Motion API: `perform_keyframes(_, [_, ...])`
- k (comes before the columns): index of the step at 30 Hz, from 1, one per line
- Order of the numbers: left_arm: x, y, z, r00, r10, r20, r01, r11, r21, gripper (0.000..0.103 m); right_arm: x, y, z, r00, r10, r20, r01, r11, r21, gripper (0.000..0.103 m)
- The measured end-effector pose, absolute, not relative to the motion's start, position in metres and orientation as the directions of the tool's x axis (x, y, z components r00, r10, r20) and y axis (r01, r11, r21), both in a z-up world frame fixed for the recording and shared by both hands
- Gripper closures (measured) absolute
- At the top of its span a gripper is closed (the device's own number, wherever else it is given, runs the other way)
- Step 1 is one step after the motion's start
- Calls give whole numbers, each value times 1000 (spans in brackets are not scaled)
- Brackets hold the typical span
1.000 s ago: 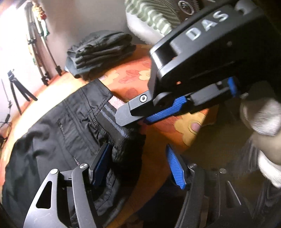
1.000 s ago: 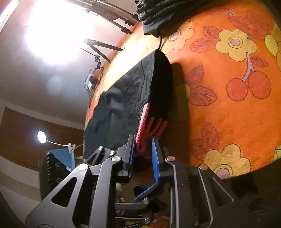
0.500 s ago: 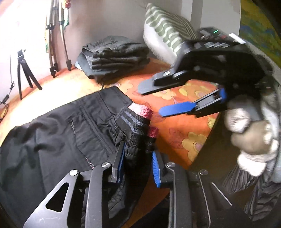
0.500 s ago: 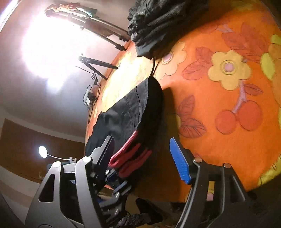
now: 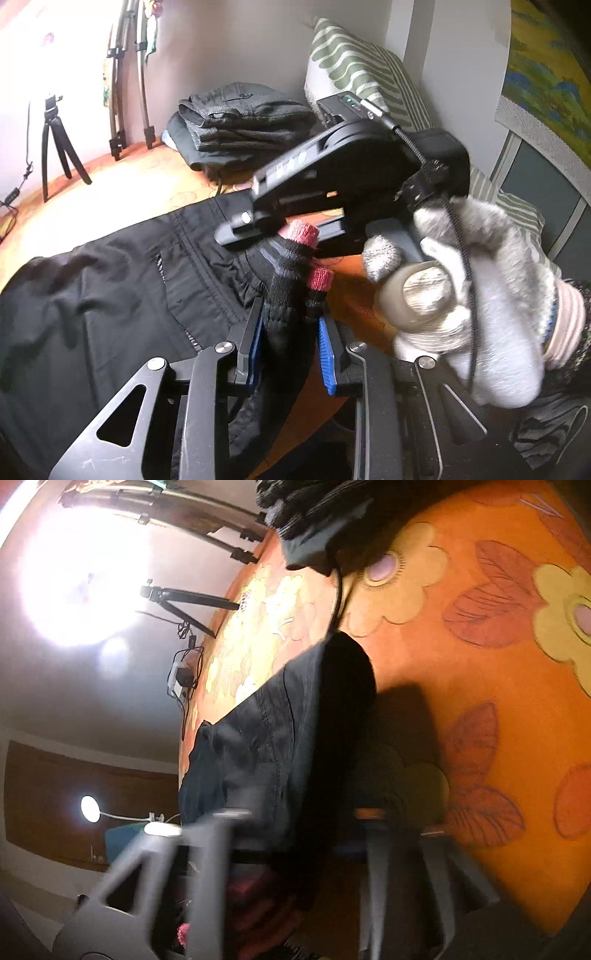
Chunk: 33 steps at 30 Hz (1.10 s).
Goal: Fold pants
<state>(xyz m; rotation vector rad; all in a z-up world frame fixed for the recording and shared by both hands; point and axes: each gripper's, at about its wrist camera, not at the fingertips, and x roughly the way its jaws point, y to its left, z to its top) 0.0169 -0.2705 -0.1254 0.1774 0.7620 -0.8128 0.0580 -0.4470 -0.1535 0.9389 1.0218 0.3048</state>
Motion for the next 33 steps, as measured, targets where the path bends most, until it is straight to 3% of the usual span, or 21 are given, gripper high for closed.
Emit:
perform_keyframes(9, [19, -296, -96, 424, -687, -590, 739, 639, -213, 79, 45, -461, -75, 632, 455, -627, 61, 777, 626, 96])
perform_keyframes(16, [21, -306, -117, 319, -675, -665, 732, 621, -280, 75, 50, -474, -97, 574, 383, -724, 123, 834, 538, 95])
perform_keyframes(21, [-2, -278, -108, 298, -677, -673, 738, 610, -287, 73, 48, -490, -99, 551, 250, -796, 209, 882, 422, 69])
perform_keyframes(23, [-7, -263, -102, 311, -677, -667, 729, 620, -290, 64, 45, -497, -85, 584, 215, -783, 226, 883, 411, 69])
perform_keyframes(25, [-9, -243, -94, 348, -667, -658, 708, 648, -282, 63, 46, -495, -66, 619, 196, -760, 209, 892, 400, 68])
perform_keyframes(28, [-1, -209, -88, 425, -621, -659, 648, 716, -258, 63, 60, -471, -47, 640, 222, -736, 130, 912, 388, 68])
perform_keyframes(33, [22, -148, -96, 509, -521, -685, 495, 828, -262, 63, 103, -400, -46, 583, 383, -716, -39, 894, 446, 68])
